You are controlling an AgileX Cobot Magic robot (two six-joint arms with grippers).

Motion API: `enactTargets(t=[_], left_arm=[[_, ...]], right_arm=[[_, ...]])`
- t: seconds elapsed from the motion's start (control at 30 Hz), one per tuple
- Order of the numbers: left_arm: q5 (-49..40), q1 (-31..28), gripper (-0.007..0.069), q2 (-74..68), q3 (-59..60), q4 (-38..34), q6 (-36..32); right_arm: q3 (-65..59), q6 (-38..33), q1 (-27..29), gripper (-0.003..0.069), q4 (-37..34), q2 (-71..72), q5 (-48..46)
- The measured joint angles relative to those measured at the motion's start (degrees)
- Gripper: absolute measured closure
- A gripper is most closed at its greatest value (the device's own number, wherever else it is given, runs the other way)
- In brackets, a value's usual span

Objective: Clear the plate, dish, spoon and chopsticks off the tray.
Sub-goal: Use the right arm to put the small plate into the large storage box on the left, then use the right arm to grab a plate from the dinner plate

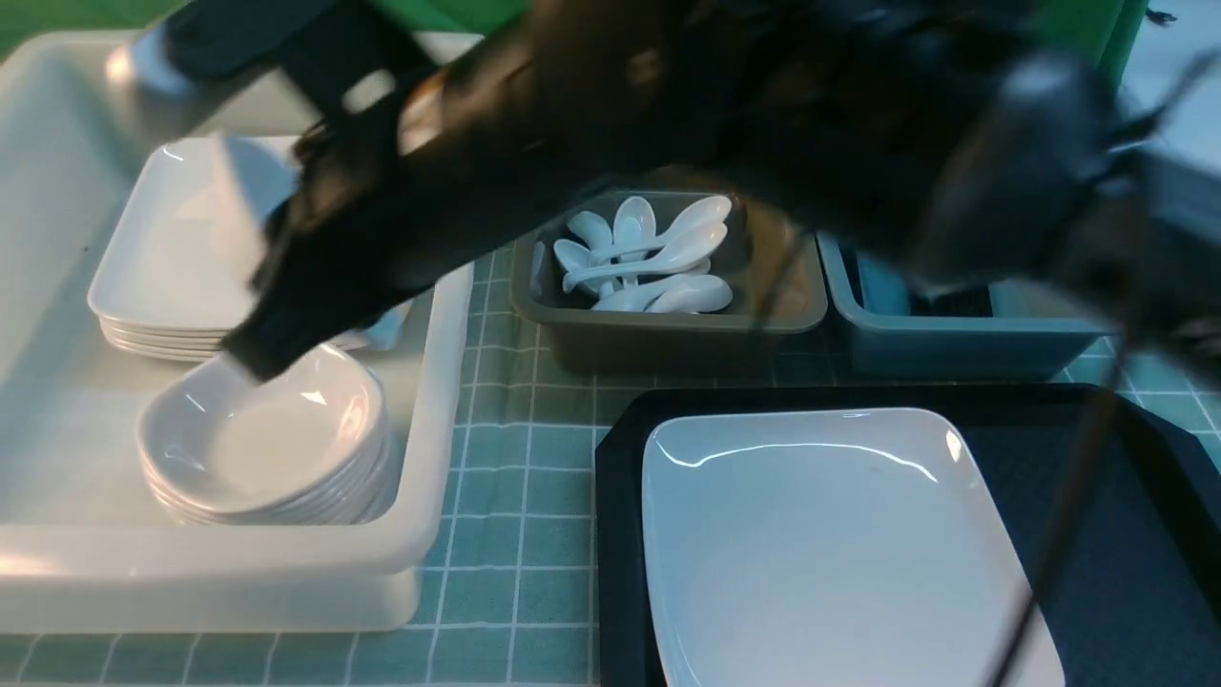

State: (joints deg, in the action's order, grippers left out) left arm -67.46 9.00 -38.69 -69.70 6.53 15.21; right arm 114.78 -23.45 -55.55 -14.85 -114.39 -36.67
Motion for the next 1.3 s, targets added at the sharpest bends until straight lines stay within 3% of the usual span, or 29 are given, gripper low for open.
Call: enactTargets(t=[0.23, 0.53, 0.7, 0.8, 0.87, 0.93, 0.97, 1.0, 1.03, 1.07, 1.1, 1.17, 1.3], left_arm=[[-2.37, 0.00, 0.0615, 0.71, 0.00, 0.87, 0.07], [-2.41, 0.00, 0.0615, 0.71, 0.00, 1.05, -0.02], [-2.49, 0.00, 0.0615, 0.71, 0.00, 1.05, -0.71], [-2.54, 0.00, 0.0615, 0.47, 0.00, -0.08, -1.57], [-2.54, 0.00, 0.0615, -0.30, 0.00, -1.97, -3.97], [-2.54, 0.00, 0.0615, -1.76, 0.00, -5.06, -5.56], [-2.54, 0.00, 0.0615, -2.87, 0.00, -6.92, -6.52], [-2.54, 0.00, 0.0615, -4.19, 0.00, -9.01, -7.87], [-2.63, 0.00, 0.0615, -5.71, 0.00, -11.48, -9.43], [-2.63, 0.00, 0.0615, -6.03, 0.00, -12.02, -9.73], [-2.63, 0.00, 0.0615, -9.45, 0.00, -17.67, -13.04], [-2.52, 0.00, 0.0615, -13.68, 0.02, -24.02, -17.00], [-2.20, 0.67, 0.0615, -18.85, 0.07, -26.66, -19.33]], right_arm=[[4.93, -0.06, -3.17, 0.0576, 4.60, -8.31, -1.28], [5.06, 0.75, -3.92, 0.0302, 5.71, -10.39, -4.05], [5.06, 4.22, -3.92, 0.0208, 6.63, -5.62, -9.57], [5.24, 5.51, -3.92, 0.0169, 11.32, -0.32, -13.48], [5.49, 9.51, -3.92, 0.0214, 19.06, 3.50, -18.36], [5.55, 13.13, -3.28, 0.0342, 27.83, 7.05, -24.36], [5.18, 15.17, -2.23, 0.0460, 32.76, 8.74, -27.89], [4.10, 16.90, -0.48, 0.0533, 35.24, 10.70, -28.24], [2.61, 18.12, 1.96, 0.0580, 36.55, 12.77, -28.24], [2.25, 18.29, 2.51, 0.0580, 36.55, 13.23, -28.24], [-3.29, 19.68, 9.85, 0.0629, 35.68, 18.59, -28.24], [-12.09, 20.29, 19.72, 0.0642, 30.94, 24.95, -28.18], [-33.77, 20.62, 38.89, 0.0624, 21.03, 34.64, -27.75]])
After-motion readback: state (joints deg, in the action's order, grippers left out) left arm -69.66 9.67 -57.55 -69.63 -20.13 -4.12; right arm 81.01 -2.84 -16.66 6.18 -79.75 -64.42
